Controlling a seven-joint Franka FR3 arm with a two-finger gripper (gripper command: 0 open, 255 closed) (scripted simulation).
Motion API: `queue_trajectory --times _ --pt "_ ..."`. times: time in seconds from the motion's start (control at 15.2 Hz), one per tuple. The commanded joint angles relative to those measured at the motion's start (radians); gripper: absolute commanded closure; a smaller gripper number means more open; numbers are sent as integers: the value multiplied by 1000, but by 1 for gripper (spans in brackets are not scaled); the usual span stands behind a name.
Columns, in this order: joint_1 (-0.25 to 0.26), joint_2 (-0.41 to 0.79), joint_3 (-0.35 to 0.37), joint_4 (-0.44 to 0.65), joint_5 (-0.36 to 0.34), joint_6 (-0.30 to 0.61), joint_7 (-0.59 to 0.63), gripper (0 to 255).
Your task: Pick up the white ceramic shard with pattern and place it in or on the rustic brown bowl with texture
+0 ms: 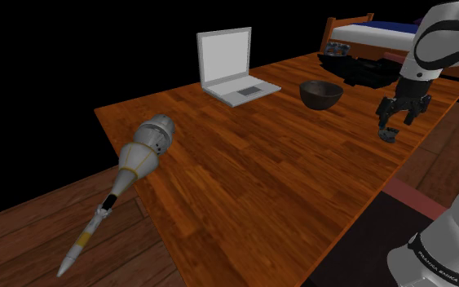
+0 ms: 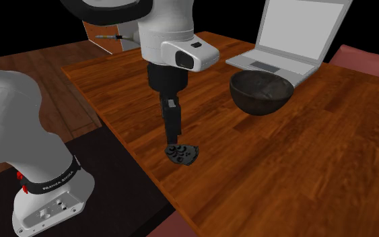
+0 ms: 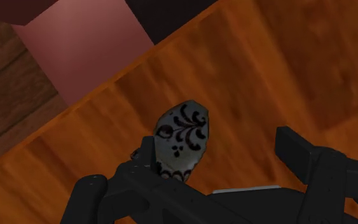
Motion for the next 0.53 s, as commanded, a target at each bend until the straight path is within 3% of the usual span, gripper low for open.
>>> queue_trajectory --times 0.0,0.46 --pt "-22 39 -34 -4 -18 53 2 0" --pt "-28 81 -62 -72 -38 162 4 0"
